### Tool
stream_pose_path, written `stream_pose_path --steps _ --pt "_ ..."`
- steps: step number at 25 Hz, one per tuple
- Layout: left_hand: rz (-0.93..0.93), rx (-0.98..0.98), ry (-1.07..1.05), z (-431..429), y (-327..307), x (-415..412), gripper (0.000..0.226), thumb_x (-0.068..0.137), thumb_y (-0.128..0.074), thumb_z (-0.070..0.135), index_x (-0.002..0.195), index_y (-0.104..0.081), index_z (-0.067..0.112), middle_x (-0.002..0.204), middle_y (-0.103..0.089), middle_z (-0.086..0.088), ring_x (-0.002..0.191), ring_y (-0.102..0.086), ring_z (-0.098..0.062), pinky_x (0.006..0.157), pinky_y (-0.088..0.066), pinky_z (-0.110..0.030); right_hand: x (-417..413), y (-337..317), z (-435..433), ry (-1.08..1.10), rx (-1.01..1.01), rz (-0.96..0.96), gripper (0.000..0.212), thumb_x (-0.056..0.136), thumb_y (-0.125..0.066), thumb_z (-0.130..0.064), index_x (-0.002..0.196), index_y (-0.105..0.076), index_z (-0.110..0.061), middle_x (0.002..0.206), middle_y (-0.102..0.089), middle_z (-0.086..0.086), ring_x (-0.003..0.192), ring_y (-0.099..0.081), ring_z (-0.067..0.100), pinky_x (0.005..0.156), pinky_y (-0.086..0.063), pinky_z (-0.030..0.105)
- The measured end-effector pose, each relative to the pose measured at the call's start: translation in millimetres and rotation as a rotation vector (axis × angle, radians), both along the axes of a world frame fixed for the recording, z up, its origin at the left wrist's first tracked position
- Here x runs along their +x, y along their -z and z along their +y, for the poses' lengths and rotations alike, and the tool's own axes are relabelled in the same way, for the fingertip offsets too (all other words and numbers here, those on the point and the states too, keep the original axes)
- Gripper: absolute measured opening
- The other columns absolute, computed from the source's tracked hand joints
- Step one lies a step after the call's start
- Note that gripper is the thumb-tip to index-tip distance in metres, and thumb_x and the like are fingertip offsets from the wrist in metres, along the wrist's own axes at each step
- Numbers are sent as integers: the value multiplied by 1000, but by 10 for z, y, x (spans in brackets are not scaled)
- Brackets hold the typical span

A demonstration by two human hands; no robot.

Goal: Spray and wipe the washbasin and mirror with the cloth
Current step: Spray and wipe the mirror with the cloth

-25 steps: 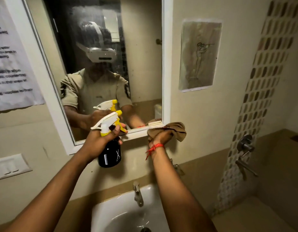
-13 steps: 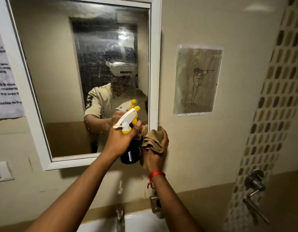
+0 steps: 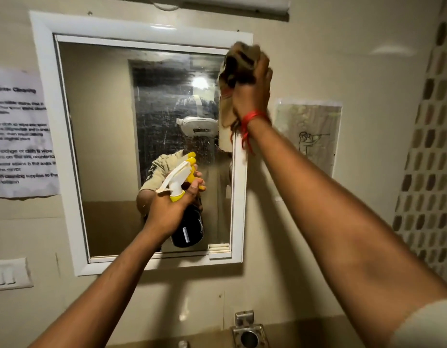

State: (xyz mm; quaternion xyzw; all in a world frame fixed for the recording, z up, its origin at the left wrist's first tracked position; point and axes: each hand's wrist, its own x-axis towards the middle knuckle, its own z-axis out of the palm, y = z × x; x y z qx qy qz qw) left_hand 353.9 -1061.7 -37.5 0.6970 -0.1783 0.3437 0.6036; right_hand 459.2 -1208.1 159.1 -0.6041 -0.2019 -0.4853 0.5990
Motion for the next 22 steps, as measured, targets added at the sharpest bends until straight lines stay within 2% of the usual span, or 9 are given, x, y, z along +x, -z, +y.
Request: stream_pose_path --steps 3,5,7,10,12,14,16,19,22 --pt "-12 14 -30 29 -24 10 45 91 -67 47 127 -68 21 113 -77 -3 108 -73 -26 98 -52 -67 -53 -664 -49 59 -115 40 57 86 -52 -30 141 -40 -18 125 -50 10 103 -64 31 86 -56 47" --pt "-27 24 -19 48 -31 41 42 91 -67 50 123 -70 22 112 -77 -5 107 -73 -29 95 -53 -67 -17 -675 -74 70 -129 43 59 85 -49 -33 141 -40 -18 124 -51 10 101 -64 31 86 -56 46" --pt "-33 10 -23 33 -60 22 37 93 -65 46 122 -70 24 110 -77 -8 105 -73 -30 89 -57 -64 -69 -436 -59 41 -119 -5 68 80 -49 -36 145 -36 -20 130 -49 10 109 -62 33 89 -54 41" --pt "-36 -18 1 -19 -64 -1 26 98 -64 33 121 -70 21 108 -76 -12 97 -73 -27 78 -62 -55 -90 207 -46 0 -110 15 78 77 -44 -47 150 -30 -21 140 -43 11 120 -57 34 96 -51 38" --pt "-31 -49 -16 -72 -26 -24 19 100 -62 22 117 -70 18 104 -75 -15 89 -72 -24 72 -63 -46 -58 799 -80 26 -152 49 86 72 -46 -54 150 -29 -21 141 -43 10 121 -57 32 95 -50 36" --pt "-20 -37 -18 -104 34 -13 24 100 -62 19 121 -67 10 108 -72 -24 90 -71 -25 70 -62 -46 62 1333 -112 43 -168 99 79 78 -58 -44 148 -29 -24 140 -42 7 117 -59 34 92 -55 45" --pt "17 -53 -10 -171 143 -187 37 96 -64 28 126 -65 6 112 -71 -25 94 -71 -24 73 -62 -55 -33 1843 -170 31 -226 194 76 81 -66 -36 146 -28 -28 141 -41 4 115 -60 35 88 -56 50" --pt "52 -56 -58 -161 262 -198 46 90 -65 46 125 -68 16 110 -77 -10 94 -74 -18 85 -61 -59 -134 2597 -170 14 -268 306 82 76 -66 -44 147 -30 -24 142 -43 4 119 -59 33 93 -54 42" --pt "45 -36 -70 -209 247 -249 36 95 -66 39 123 -69 18 111 -77 -8 92 -75 -15 93 -58 -58 -278 3134 -174 -59 -228 398 83 74 -73 -38 145 -33 -21 139 -45 6 120 -58 31 96 -53 39"
